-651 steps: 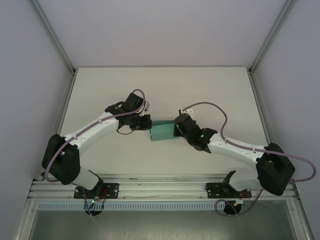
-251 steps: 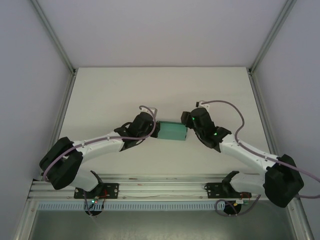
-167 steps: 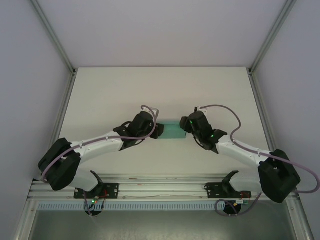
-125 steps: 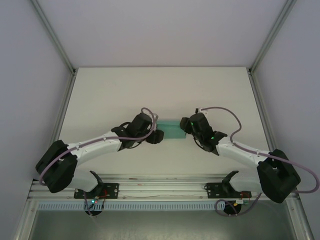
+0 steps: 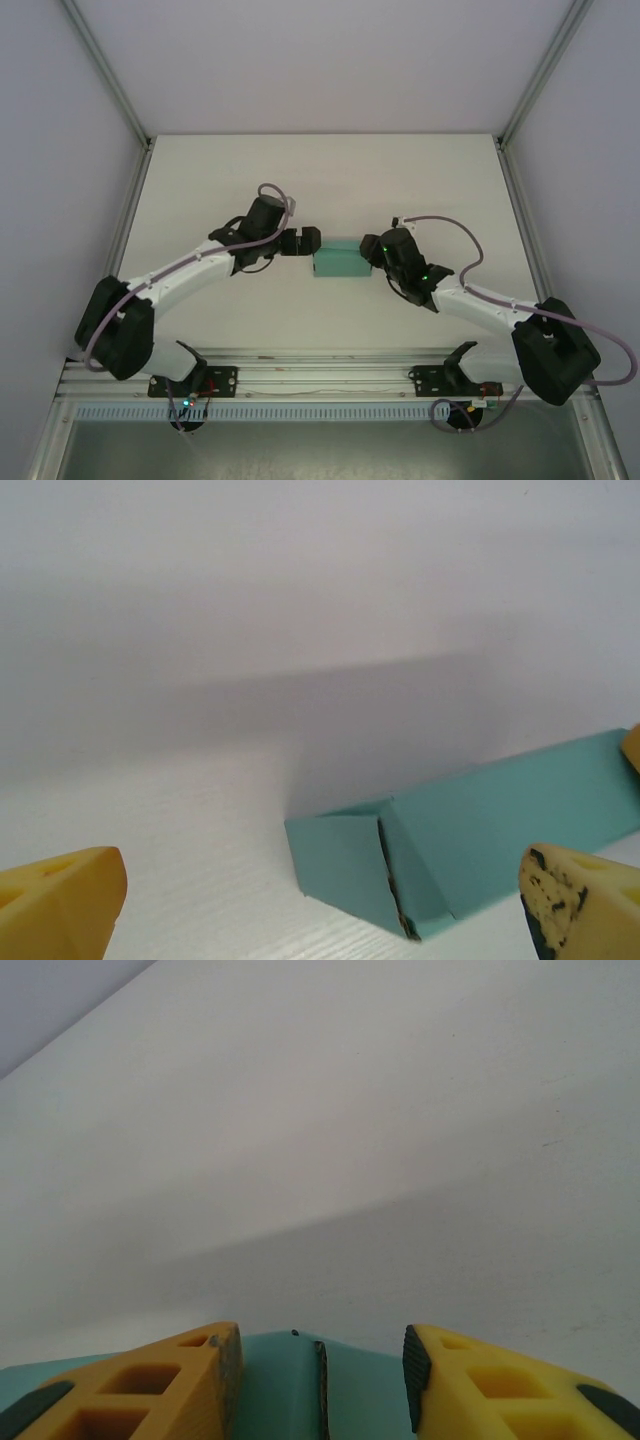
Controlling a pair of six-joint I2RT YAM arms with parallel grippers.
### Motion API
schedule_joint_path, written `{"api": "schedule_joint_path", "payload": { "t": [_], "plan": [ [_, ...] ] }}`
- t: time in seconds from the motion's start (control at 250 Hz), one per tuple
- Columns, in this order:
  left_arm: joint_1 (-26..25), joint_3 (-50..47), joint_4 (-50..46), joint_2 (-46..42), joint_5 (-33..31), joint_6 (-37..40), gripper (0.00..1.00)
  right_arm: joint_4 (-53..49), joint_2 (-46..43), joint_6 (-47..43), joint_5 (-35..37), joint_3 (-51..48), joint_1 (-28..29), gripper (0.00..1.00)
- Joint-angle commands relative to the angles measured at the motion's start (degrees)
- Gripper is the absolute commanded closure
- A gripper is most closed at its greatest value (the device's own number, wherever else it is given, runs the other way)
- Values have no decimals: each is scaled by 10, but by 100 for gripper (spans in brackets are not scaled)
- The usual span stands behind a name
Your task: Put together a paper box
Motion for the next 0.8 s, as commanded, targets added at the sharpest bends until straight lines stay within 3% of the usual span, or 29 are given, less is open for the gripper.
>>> {"api": "schedule_joint_path", "payload": {
  "t": [0.0, 0.228, 0.432, 0.712, 0.795],
  "plan": [
    [6, 17, 23, 35, 57, -12, 10, -72, 23, 1, -4, -29, -2, 54],
    [13, -64, 105, 60, 124, -29, 48, -42, 31, 13, -3, -59, -2, 56],
    [14, -161, 208, 82, 166, -46, 67, 71, 36, -8, -27, -130, -2, 61],
    [14, -208, 288, 124, 203, -63, 89, 200, 53, -83, -60, -204, -2, 91],
    [14, -206, 291, 121, 204, -65, 91, 222, 48, -95, -71, -213, -2, 92]
  ]
}}
